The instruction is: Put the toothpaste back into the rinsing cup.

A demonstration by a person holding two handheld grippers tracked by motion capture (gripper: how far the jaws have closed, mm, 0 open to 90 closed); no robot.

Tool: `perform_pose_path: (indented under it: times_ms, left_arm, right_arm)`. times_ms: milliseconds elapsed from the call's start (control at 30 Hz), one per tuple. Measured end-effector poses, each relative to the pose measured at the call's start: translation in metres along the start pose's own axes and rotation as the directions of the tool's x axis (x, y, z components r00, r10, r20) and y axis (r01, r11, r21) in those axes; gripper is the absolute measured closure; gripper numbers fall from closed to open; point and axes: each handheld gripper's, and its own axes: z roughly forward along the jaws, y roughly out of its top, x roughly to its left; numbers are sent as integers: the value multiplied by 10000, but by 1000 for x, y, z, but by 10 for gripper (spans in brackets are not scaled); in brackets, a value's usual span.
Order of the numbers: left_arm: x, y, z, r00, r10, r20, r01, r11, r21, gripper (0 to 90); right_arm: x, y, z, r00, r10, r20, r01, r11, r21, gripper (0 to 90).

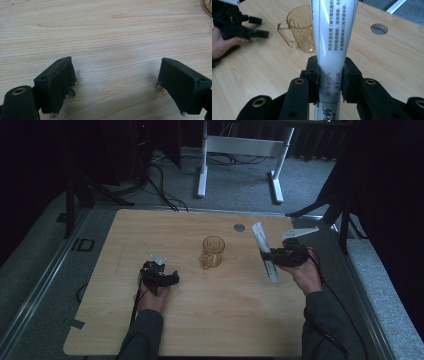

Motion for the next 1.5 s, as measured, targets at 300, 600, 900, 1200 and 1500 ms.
perform_pose_path:
  times_ms: [300,600,900,1200,1500]
  left_arm:
    - [0,0,0,10000,-29,4,29,10000,-24,130]
    - [-1,0,0,10000,-39,6,39,10000,-39,130]
    - [-1,0,0,10000,-36,5,36,10000,-39,130]
    - [0,0,0,10000,-31,4,31,10000,-38,130]
    - [0,0,0,10000,-28,3,28,10000,-35,130]
  right_arm:
    - [5,15,-3,10000,54,-73,-59,9983,-588,716]
    - [9,26,-4,9999,-54,97,61,9968,-795,716]
    - [8,28,-3,9996,41,293,-9,9943,-1062,715]
    - [9,34,-7,9990,47,436,15,9900,-1408,715]
    - [8,44,-12,9989,161,430,-83,9845,-1749,716]
